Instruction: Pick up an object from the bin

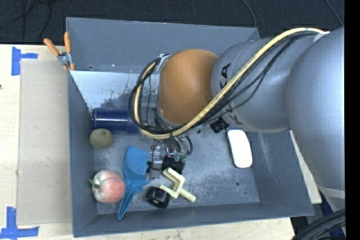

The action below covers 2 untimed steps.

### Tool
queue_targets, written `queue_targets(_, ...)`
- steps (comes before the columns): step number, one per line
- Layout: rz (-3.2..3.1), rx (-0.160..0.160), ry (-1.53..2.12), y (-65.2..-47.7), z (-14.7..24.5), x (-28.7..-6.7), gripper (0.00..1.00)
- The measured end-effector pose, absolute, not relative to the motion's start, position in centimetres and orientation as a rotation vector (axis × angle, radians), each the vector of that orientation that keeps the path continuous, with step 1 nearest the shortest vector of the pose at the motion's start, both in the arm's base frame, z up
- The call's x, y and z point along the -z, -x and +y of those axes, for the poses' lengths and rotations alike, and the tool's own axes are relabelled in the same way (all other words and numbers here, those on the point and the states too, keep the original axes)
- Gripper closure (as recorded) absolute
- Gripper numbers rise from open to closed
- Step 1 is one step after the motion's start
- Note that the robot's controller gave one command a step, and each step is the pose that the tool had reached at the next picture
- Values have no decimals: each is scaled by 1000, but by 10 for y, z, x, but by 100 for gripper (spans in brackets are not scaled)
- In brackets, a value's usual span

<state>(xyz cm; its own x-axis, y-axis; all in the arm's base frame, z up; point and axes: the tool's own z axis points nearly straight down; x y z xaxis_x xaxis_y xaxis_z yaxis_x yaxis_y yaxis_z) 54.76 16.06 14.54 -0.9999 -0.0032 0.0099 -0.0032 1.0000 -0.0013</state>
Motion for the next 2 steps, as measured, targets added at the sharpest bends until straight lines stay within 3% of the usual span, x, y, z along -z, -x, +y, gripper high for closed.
queue_targets(1, -3139, 0, 3, -550, 160, -150, 0)
queue_targets(2, -3132, -1, -246, -530, 203, -104, 0)
